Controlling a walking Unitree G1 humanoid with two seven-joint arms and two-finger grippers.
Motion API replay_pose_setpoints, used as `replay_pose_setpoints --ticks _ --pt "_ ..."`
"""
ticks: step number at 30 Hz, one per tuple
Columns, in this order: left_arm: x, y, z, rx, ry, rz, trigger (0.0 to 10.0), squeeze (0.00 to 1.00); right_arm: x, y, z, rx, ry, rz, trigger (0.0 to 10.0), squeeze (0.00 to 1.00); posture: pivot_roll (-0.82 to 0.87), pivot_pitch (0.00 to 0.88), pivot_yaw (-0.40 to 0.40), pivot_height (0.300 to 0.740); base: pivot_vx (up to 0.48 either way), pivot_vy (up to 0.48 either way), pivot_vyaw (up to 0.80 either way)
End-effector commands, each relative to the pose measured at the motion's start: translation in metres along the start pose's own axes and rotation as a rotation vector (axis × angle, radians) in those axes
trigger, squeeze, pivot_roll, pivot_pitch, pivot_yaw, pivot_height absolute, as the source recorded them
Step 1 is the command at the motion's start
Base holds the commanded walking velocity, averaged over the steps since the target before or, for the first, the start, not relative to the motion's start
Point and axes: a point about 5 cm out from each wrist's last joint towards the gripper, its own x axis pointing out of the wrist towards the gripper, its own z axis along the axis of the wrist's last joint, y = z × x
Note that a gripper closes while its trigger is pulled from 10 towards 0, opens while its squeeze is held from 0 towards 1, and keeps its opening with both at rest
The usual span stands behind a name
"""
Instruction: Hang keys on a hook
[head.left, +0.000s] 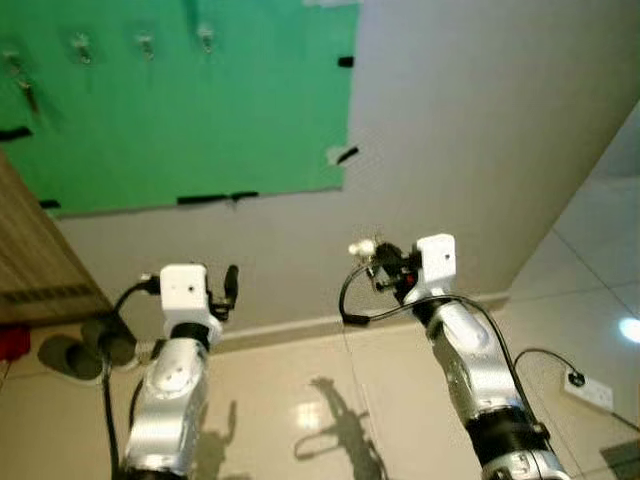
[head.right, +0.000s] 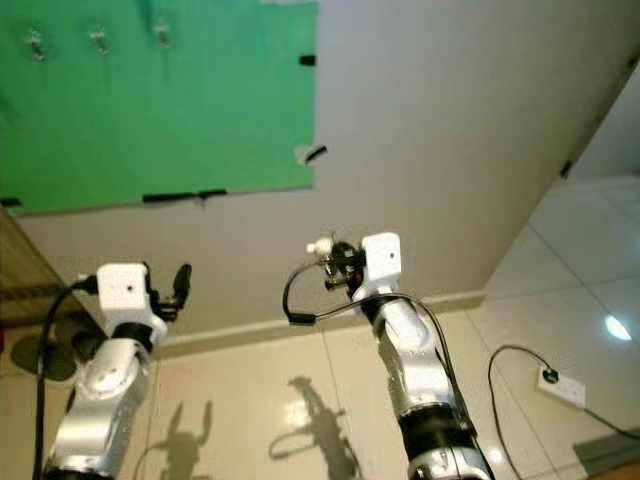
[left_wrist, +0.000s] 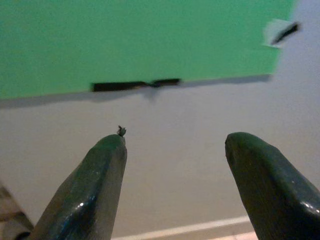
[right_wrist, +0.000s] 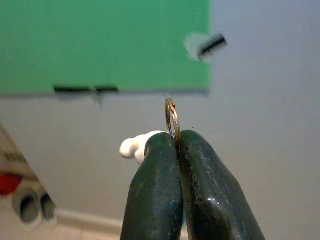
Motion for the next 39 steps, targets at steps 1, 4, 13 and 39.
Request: replay_pose_setpoints --ticks 1,4,13,39 --pt "-0.001 0.008 0.003 0.020 0.000 0.035 10.0 0.00 0.002 0.002 0.002 0.006 -0.005 0.012 0.0 0.00 -0.02 0.000 0.009 0.740 0.000 -0.480 0.00" --pt "-0.004 0.011 0.000 0.035 0.015 0.038 10.0 0.00 -0.002 0.002 -0.006 0.000 0.028 0.008 0.0 0.00 -0.02 0.000 0.008 0.740 0.000 -0.480 0.00" --pt "-0.041 0.028 -0.020 0.051 0.095 0.058 10.0 0.00 -0.051 -0.026 -0.040 -0.091 0.218 -0.125 0.0 0.00 0.00 0.000 -0.001 0.740 0.000 -0.212 0.00" --pt "-0.013 0.018 -0.001 0.092 0.060 0.036 10.0 0.00 -0.016 -0.021 -0.019 -0.054 0.084 -0.133 10.0 0.01 0.00 0.000 0.004 0.740 0.000 0.332 0.25"
